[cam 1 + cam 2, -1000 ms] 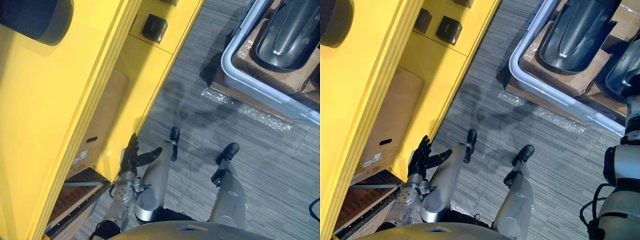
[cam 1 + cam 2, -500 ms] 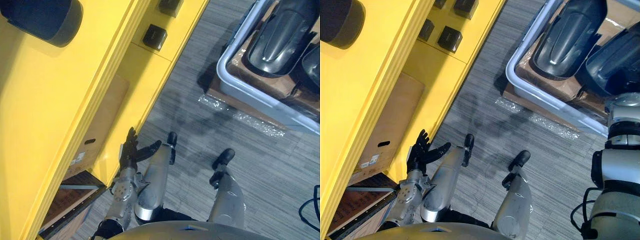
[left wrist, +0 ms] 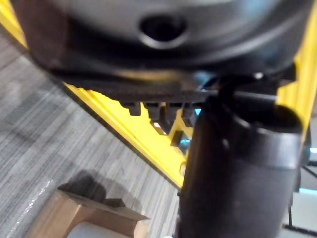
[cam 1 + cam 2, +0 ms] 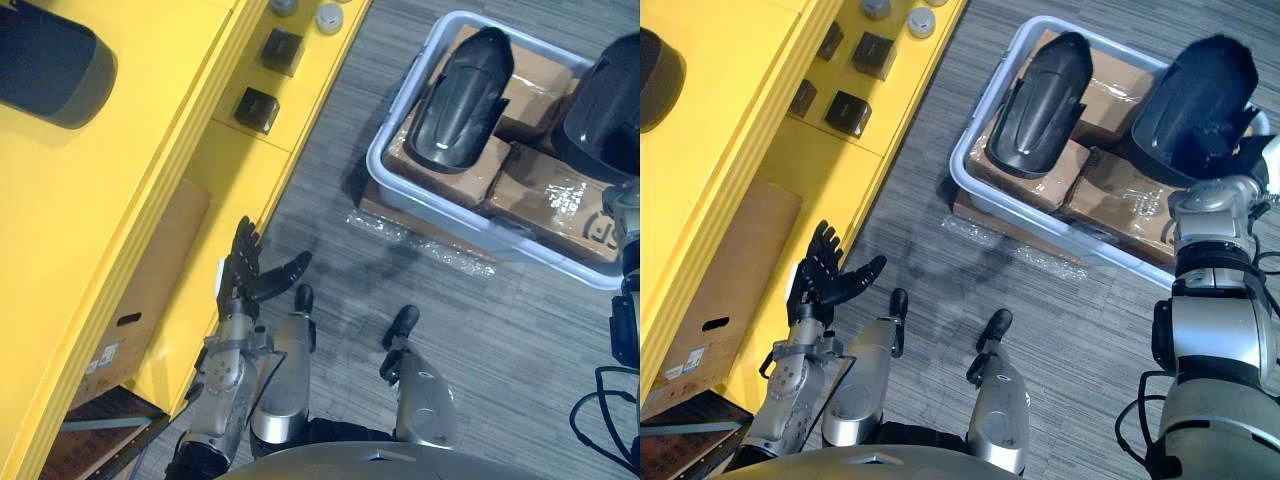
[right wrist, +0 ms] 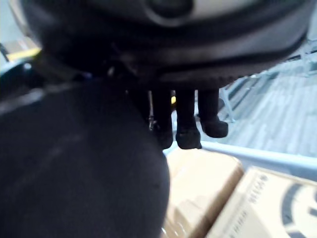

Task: Walk over and take three plastic housings, then place them on the shelf

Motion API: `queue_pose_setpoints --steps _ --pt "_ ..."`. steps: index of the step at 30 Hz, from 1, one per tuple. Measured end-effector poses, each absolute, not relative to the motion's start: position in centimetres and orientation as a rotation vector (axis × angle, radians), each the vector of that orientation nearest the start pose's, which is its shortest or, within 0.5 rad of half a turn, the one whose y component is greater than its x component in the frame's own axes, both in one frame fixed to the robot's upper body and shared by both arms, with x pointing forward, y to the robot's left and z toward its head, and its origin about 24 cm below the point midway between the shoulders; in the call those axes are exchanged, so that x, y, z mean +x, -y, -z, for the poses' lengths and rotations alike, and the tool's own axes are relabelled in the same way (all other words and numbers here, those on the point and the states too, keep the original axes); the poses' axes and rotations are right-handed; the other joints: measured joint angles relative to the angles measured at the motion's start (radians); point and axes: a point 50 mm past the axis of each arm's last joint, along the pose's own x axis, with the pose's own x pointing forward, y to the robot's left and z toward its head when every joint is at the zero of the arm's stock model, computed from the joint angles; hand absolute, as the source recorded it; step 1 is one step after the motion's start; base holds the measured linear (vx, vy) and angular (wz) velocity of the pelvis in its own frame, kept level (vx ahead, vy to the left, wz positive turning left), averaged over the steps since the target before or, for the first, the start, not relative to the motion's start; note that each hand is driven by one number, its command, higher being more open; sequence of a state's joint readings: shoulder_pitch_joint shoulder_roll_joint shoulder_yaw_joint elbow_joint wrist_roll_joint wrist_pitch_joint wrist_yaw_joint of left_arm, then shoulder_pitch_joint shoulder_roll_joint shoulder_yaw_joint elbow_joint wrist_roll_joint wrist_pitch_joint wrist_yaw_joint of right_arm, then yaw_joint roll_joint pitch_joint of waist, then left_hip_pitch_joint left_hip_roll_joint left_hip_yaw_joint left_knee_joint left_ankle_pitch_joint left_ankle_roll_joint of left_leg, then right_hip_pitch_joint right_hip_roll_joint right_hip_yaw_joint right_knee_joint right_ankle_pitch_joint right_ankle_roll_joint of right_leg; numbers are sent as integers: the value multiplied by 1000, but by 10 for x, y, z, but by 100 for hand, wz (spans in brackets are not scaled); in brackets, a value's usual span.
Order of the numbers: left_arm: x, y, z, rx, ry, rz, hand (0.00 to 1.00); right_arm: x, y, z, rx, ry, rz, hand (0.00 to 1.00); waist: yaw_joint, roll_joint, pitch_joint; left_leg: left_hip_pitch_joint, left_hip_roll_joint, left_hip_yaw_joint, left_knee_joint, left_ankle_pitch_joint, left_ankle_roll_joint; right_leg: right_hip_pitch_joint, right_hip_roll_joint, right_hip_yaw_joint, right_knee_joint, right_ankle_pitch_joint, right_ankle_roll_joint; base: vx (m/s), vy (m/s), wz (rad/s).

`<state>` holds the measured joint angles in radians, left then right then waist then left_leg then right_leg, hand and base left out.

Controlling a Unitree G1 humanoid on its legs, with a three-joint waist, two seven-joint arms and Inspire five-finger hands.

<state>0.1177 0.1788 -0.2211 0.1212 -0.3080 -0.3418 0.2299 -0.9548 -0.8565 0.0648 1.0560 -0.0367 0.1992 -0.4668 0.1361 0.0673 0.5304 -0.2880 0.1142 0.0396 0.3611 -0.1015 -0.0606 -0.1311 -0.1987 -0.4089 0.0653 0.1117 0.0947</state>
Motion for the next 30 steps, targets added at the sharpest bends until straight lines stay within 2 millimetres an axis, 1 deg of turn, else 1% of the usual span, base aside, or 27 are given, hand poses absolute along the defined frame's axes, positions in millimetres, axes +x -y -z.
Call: queue_pose_setpoints --steps 1,2,3,4,6,7,9,11,12,13,14,15,16,17,18,19,21,23,24,26,29,30 --pt "224 -158 -15 -146 42 -99 100 337 389 -216 -691 -77 975 0 -4 -1 0 5 0 4 0 0 0 2 1 2 -1 1 -2 -25 14 -16" --pt "233 -159 -20 -123 42 -76 100 340 383 -220 -708 -39 955 0 -10 -4 -1 19 1 10 -5 2 -2 12 5 6 -6 2 -3 -32 7 -15" --pt "242 -161 -28 -103 58 -59 100 344 375 -221 -742 -17 930 0 -16 -15 -4 33 3 15 -18 7 -6 20 9 12 -14 5 -7 -23 -4 -15" --pt "246 -162 -31 -94 66 -52 100 347 371 -220 -743 -5 916 0 -20 -23 -4 40 4 18 -25 11 -7 22 11 16 -16 6 -9 -27 -20 -11" --pt "265 -166 -47 -107 78 -22 100 353 358 -212 -782 12 868 0 -34 -47 -11 56 5 29 -44 22 -10 25 13 28 -17 8 -11 -25 -10 -11" --pt "272 -167 -54 -105 87 -9 100 355 354 -208 -814 11 853 0 -36 -52 -13 59 7 35 -49 25 -11 23 14 31 -19 10 -14 -26 4 -12" --pt "287 -169 -68 -122 100 24 100 358 349 -206 -838 13 834 0 -41 -54 -14 59 7 41 -52 28 -10 20 14 37 -19 13 -17 -28 11 -10" --pt "311 -177 -87 -173 98 70 100 363 338 -206 -884 50 793 0 -48 -54 -15 59 10 55 -53 32 -11 12 17 52 -21 21 -18 -32 20 -15" --pt "316 -179 -90 -190 93 76 100 364 336 -207 -903 63 782 0 -51 -55 -15 59 11 58 -54 32 -11 10 17 54 -21 23 -18 -26 16 -19" --pt "329 -186 -99 -261 68 98 100 367 326 -213 -937 113 742 0 -60 -56 -15 60 16 68 -55 33 -12 9 22 61 -32 33 -19 -16 8 -17" --pt "333 -188 -102 -288 55 110 100 368 322 -216 -955 139 728 0 -61 -57 -15 63 18 74 -58 34 -13 9 24 64 -36 36 -21 -3 3 -24" --pt "339 -190 -105 -350 28 143 100 369 315 -222 -971 195 704 0 -68 -59 -16 74 19 84 -70 38 -15 9 26 75 -41 39 -22 11 -1 -27" --pt "343 -189 -108 -412 7 176 100 371 306 -229 -1000 258 673 0 -72 -63 -17 86 20 97 -84 42 -17 10 28 86 -49 44 -23 22 -4 -26" --pt "345 -188 -109 -442 -3 195 100 372 301 -233 -1013 293 658 0 -76 -64 -18 89 20 102 -90 44 -17 10 28 88 -51 46 -23 25 -4 -18" --pt "350 -184 -113 -519 -24 242 100 373 287 -244 -1051 381 617 0 -93 -67 -19 93 22 105 -93 44 -18 10 29 89 -51 46 -23 20 -2 -10" --pt "352 -181 -114 -535 -30 262 100 374 282 -248 -1058 412 600 0 -96 -69 -19 98 23 109 -96 45 -18 10 29 93 -51 46 -24 16 3 -14" --pt "355 -173 -118 -625 -57 318 100 374 269 -253 -1102 499 543 0 -103 -79 -24 115 24 124 -108 47 -21 12 30 104 -51 47 -24 24 7 -18" --pt "357 -168 -124 -712 -44 366 100 374 255 -256 -1145 583 476 0 -118 -95 -34 127 23 133 -124 50 -22 13 30 111 -52 47 -24 26 11 -10" --pt "359 -164 -128 -754 -38 388 100 374 251 -256 -1162 614 459 0 -121 -102 -37 129 24 133 -125 51 -23 14 31 111 -53 47 -24 0 0 0" --pt "361 -160 -131 -790 -43 411 100 373 248 -253 -1180 637 438 0 -121 -103 -38 147 22 132 -137 56 -24 30 31 110 -57 47 -24 1 0 4" --pt "362 -157 -129 -833 -57 420 100 367 247 -235 -1186 644 401 0 -116 -109 -51 173 18 128 -160 62 -26 64 35 105 -87 48 -23 4 -7 6" --pt "362 -157 -129 -842 -57 423 100 365 245 -228 -1217 654 377 0 -115 -113 -54 175 18 126 -163 64 -27 67 37 103 -90 49 -24 5 -8 8"
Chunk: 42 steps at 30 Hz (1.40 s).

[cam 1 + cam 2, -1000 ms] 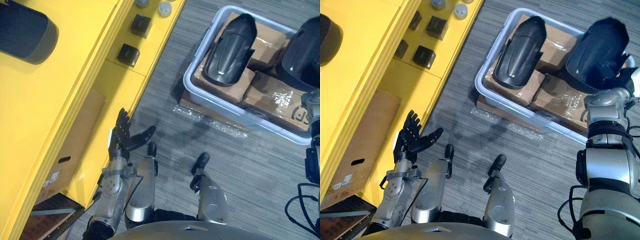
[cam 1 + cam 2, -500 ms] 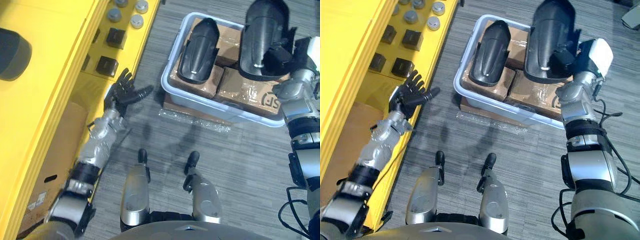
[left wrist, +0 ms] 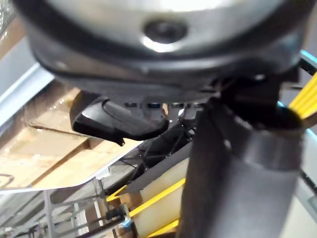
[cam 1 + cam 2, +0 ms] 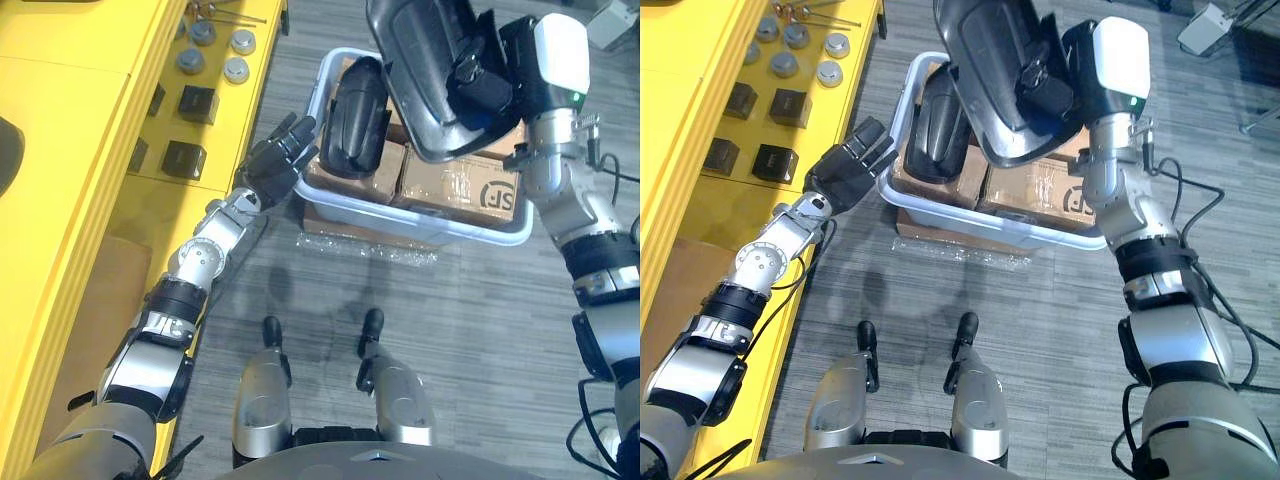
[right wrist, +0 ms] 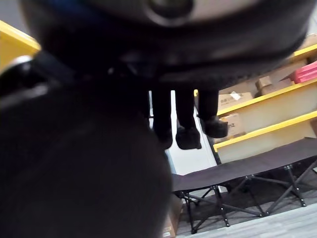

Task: Walk over and take three plastic housings, then place them on the shelf

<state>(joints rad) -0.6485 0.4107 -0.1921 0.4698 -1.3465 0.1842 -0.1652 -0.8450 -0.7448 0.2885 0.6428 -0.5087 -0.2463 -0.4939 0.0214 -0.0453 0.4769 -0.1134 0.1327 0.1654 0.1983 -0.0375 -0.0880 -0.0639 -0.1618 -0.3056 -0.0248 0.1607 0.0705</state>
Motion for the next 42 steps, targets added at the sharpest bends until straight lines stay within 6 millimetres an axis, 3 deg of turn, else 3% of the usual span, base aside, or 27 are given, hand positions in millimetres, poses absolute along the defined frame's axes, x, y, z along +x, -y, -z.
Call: queue_pose_setpoints --steps 9,16,21,26,27,38,42 --pt "359 -140 -122 -906 -113 477 100 358 224 -182 -1224 642 224 0 -1 -16 -18 40 -9 -6 -43 15 -1 39 3 -14 -33 12 1 1 0 2" --pt "356 -124 -117 -905 -151 516 100 355 208 -172 -1210 675 166 0 0 -16 -28 51 -13 -6 -48 16 1 56 2 -14 -52 18 2 0 0 0" --pt "345 -103 -95 -861 -256 579 100 349 184 -136 -1169 621 52 0 4 -15 -86 51 -17 -8 -62 19 2 51 0 -16 -53 18 2 0 0 0" --pt "343 -102 -89 -797 -285 586 100 348 179 -130 -1175 606 18 0 4 -15 -94 50 -20 -9 -62 22 3 50 -2 -17 -53 19 3 0 0 0" --pt "342 -100 -87 -778 -293 592 0 348 179 -128 -1180 595 9 0 4 -15 -100 50 -20 -10 -62 22 3 50 -2 -18 -53 19 3 0 0 0" --pt "330 -97 -58 -632 -395 530 0 338 174 -101 -1184 528 -67 0 -4 -9 -206 54 -20 -11 -64 23 3 50 -3 -16 -53 19 3 -9 5 -1" --pt "327 -99 -50 -564 -403 491 0 336 170 -96 -1179 534 -85 0 -4 -7 -218 56 -20 -11 -64 25 3 52 -3 -16 -53 19 3 -1 1 -1"
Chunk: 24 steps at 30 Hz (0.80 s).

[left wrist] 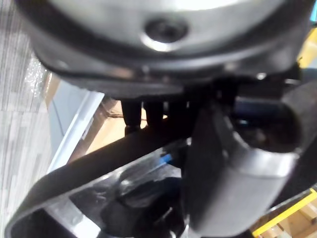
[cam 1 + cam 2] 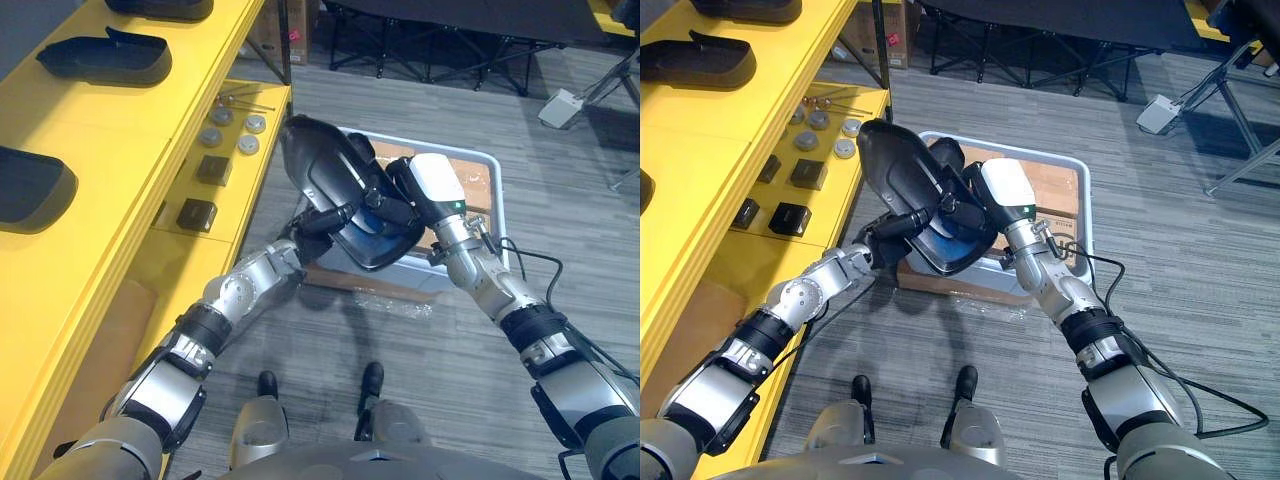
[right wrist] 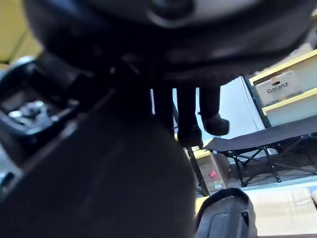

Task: Walk over and take three plastic housings, then place them on the shelf

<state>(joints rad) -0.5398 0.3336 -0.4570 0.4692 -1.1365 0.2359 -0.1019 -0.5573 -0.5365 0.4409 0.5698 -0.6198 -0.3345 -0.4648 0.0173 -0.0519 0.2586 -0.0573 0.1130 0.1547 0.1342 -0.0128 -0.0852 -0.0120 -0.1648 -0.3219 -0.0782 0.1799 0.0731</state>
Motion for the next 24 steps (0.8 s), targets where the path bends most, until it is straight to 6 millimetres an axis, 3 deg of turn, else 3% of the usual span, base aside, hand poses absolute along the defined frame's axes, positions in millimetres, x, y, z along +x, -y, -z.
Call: queue_pose_setpoints --steps 10,11,15,21,24 --pt "328 -99 -53 -482 -322 484 0 332 170 -87 -1095 492 -46 0 1 -3 -10 10 0 3 -9 1 -1 4 -1 0 0 0 0 0 0 0" --pt "328 -99 -53 -481 -316 484 0 332 170 -87 -1093 496 -42 100 1 -3 -10 12 0 3 -12 2 -1 4 -1 0 0 0 0 0 0 0" --pt "326 -99 -54 -488 -282 473 0 329 167 -86 -1043 511 -18 100 1 -5 -19 14 -1 3 -17 3 -1 4 0 0 0 0 0 0 0 0" --pt "322 -105 -63 -391 -154 427 0 310 155 -69 -801 484 -28 100 4 -26 -44 16 -1 5 -17 3 -1 5 0 0 -1 0 0 0 0 0" --pt "317 -108 -70 -325 -85 414 0 299 147 -75 -624 483 -28 100 4 -28 -47 33 -1 11 -19 2 -2 15 0 4 -1 -2 -1 -22 14 -6"
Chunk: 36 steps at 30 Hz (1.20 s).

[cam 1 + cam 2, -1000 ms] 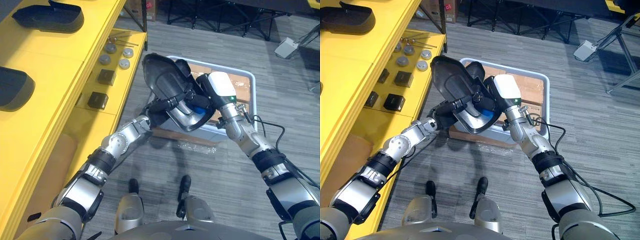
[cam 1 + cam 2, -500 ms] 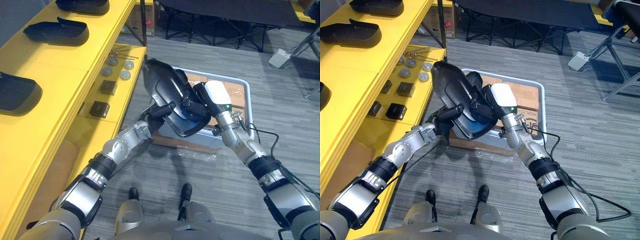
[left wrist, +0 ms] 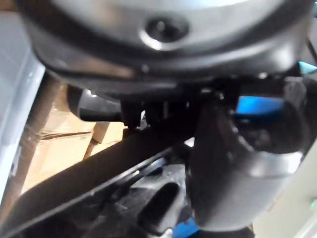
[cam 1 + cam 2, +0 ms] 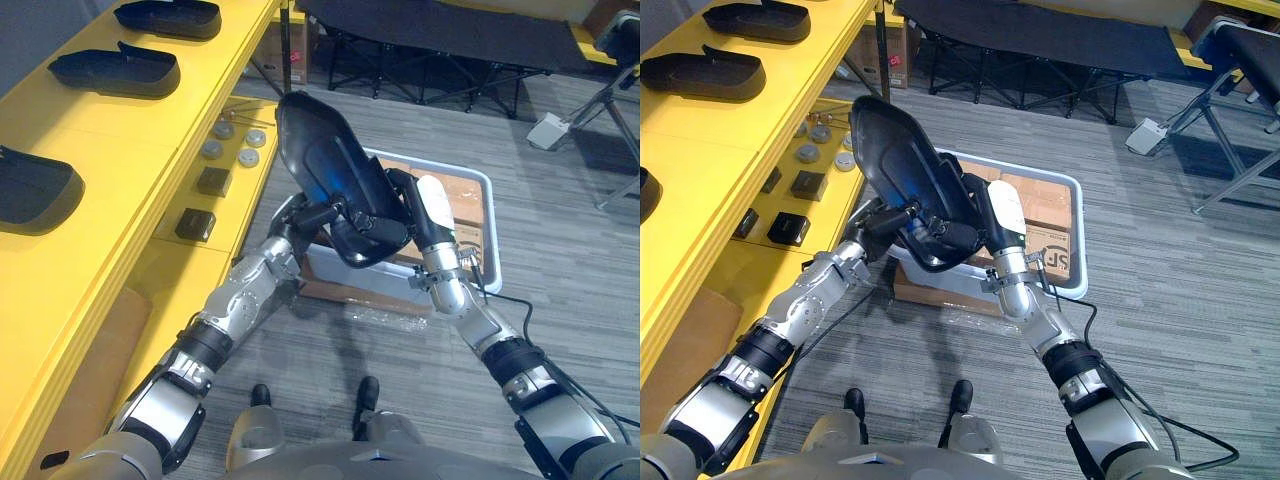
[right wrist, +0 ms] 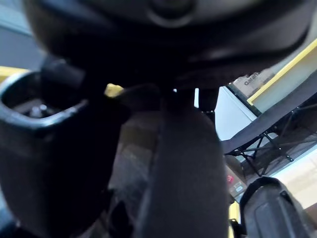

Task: Walk over and take three plastic housings, then place them on the shelf

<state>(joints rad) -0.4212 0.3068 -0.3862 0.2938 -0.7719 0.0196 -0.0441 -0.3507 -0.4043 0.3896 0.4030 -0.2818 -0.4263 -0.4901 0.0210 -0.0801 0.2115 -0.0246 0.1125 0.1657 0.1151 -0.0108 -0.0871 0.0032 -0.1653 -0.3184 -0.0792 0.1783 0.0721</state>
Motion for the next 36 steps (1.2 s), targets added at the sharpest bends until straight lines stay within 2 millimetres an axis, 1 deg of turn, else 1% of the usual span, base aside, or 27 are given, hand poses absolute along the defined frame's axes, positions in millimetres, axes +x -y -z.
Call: queue_pose_setpoints --steps 1,2,3,4,5,6,7,9,12,14,16,17,18,19,21,22,24,25,27,29,32,34,36 --pt "316 -108 -73 -326 -64 415 0 295 146 -76 -584 484 -23 100 0 -1 -3 0 0 0 0 0 0 0 0 0 0 -1 -1 -15 9 -3" --pt "312 -107 -83 -299 3 409 0 288 146 -80 -493 485 -10 100 1 -1 -3 0 0 1 0 0 0 -1 0 0 0 -3 -3 0 0 0" --pt "311 -110 -92 -246 66 390 0 283 145 -86 -402 493 -7 100 -1 0 -4 0 0 2 0 0 -1 -2 0 0 -1 -3 -3 0 0 0" --pt "311 -111 -95 -220 88 381 0 281 146 -90 -356 503 -7 100 -1 0 -5 0 0 3 0 -1 -1 -2 0 0 -4 -4 -4 -39 9 -4" --pt "311 -114 -99 -158 121 355 0 278 144 -100 -270 534 -27 100 -7 2 -11 1 0 4 -1 -1 -1 -4 0 0 -5 -7 -7 -36 7 -5" --pt "309 -118 -97 -104 136 323 0 275 145 -110 -202 565 -54 100 -16 4 -23 1 0 7 -2 -1 -1 -6 0 0 -5 -11 -13 -30 6 -4" --pt "307 -121 -95 -87 138 309 0 273 147 -115 -176 582 -67 100 -23 6 -29 1 0 7 -3 -1 -1 -6 0 0 -5 -12 -13 -10 4 -5" --pt "295 -129 -84 -3 138 260 0 264 159 -127 -81 626 -87 100 -27 14 -57 3 0 15 -14 -1 -1 -20 1 5 -5 -15 -14 3 3 -7" --pt "284 -135 -73 90 125 213 0 255 174 -126 -14 613 -85 100 -27 22 -63 13 1 23 -18 -3 -3 -17 2 12 -5 -17 -13 15 3 -10" --pt "276 -142 -66 164 124 164 0 245 185 -113 30 549 -80 100 -28 25 -70 17 2 30 -19 -7 -5 -18 3 19 -5 -23 -9 17 7 -10" --pt "272 -147 -62 215 124 114 0 233 194 -91 54 440 -61 100 -31 30 -78 18 2 35 -19 -11 -6 -20 3 23 -5 -25 -8 21 10 -6" --pt "270 -151 -62 224 129 96 0 230 195 -86 62 414 -60 100 -36 31 -79 19 2 37 -19 -12 -6 -20 3 24 -5 -26 -8 25 12 -7" --pt "265 -156 -63 226 148 65 0 225 197 -77 91 366 -62 100 -50 33 -80 20 3 41 -19 -15 -6 -21 3 28 -5 -26 -9 23 10 -7" --pt "262 -157 -64 228 159 54 0 222 198 -73 97 343 -59 100 -51 34 -81 22 3 44 -19 -17 -6 -21 3 31 -5 -26 -9 35 14 -13" --pt "255 -160 -70 207 203 37 0 208 201 -55 130 257 -11 100 -53 38 -83 34 5 60 -19 -26 -7 -21 6 49 -4 -26 -9 40 18 -20" --pt "253 -160 -72 200 217 36 0 205 202 -52 137 241 0 100 -53 40 -84 35 5 64 -19 -28 -7 -21 6 52 -3 -26 -8 44 19 -16" --pt "245 -158 -77 93 260 32 0 193 202 -38 185 176 44 100 -58 46 -92 36 5 74 -18 -33 -6 -21 6 59 0 -21 -1 50 21 -12" --pt "244 -158 -77 59 269 30 0 190 201 -34 196 161 55 100 -59 48 -93 36 5 74 -17 -34 -6 -21 6 59 0 -20 0 35 21 -8" --pt "236 -158 -79 -88 298 -2 0 183 200 -24 221 113 92 100 -64 53 -97 39 5 78 -17 -37 -6 -20 6 62 0 -20 1 9 17 -5" --pt "232 -163 -80 -152 320 -46 0 180 200 -20 239 97 124 100 -65 56 -100 40 5 79 -17 -37 -6 -19 6 63 0 -20 1 -4 7 -2" --pt "223 -178 -79 -196 330 -140 0 178 200 -16 245 83 140 100 -64 61 -103 38 4 70 -16 -37 -6 -12 4 53 0 -24 -1 -22 2 9" --pt "219 -186 -79 -197 330 -193 0 177 201 -12 244 65 149 100 -56 61 -103 34 3 47 -15 -36 -3 -2 2 29 -1 -34 -5 -34 -4 33" --pt "212 -195 -78 -188 325 -249 0 177 200 -8 245 49 145 100 -42 63 -104 29 2 21 -18 -33 2 8 1 1 -5 -45 -2 -33 -13 43"
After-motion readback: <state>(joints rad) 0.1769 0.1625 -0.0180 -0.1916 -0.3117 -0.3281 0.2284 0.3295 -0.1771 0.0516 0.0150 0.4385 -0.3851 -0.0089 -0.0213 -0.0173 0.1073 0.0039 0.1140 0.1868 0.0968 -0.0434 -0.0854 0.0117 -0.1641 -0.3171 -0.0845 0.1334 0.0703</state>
